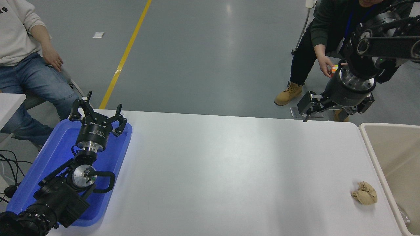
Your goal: Pick up paper ball place in dustbin
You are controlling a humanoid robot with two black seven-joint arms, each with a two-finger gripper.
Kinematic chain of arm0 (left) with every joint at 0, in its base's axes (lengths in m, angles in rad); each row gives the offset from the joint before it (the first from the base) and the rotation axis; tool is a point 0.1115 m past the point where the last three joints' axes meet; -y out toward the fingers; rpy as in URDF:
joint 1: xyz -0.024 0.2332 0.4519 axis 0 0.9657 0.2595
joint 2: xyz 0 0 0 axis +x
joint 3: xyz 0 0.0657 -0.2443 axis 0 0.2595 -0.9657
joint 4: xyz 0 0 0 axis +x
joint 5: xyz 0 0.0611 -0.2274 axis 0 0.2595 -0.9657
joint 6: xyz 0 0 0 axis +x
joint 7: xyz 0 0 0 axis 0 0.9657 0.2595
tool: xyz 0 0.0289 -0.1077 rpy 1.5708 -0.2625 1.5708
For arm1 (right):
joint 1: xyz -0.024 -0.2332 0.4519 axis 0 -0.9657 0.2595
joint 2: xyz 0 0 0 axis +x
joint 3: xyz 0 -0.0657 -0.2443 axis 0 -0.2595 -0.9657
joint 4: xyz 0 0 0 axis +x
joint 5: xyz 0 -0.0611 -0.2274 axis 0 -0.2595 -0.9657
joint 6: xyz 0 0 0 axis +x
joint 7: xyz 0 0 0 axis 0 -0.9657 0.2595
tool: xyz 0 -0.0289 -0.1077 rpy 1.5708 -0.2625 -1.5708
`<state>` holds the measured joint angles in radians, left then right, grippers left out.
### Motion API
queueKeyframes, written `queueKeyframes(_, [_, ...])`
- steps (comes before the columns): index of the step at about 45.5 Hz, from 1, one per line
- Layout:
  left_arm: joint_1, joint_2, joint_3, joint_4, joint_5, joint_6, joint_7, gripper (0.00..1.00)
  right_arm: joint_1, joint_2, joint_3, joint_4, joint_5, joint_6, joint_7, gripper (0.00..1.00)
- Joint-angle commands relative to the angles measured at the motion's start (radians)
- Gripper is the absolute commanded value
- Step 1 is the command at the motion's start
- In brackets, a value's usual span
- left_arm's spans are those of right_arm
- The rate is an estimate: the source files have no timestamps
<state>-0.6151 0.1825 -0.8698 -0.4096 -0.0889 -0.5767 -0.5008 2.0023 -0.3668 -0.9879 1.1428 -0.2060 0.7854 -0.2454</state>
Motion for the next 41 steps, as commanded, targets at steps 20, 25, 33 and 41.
queueKeyframes(20, [0.000,0.000,0.000,0.000,0.000,0.000,0.001,1.00,0.001,0.014,0.000,-0.002,0.002,0.000,0.000,1.00])
queueKeyframes(25, [0.000,0.000,0.000,0.000,0.000,0.000,0.001,1.00,0.001,0.016,0.011,-0.011,0.002,0.000,0.000,1.00])
queueKeyframes(33, [0.000,0.000,0.000,0.000,0.000,0.000,0.001,1.00,0.000,0.014,0.015,-0.011,0.004,0.000,0.000,1.00])
queueKeyframes(41, [0.000,0.000,0.000,0.000,0.000,0.000,0.001,1.00,-0.007,0.017,0.015,-0.017,0.004,0.000,0.000,1.00])
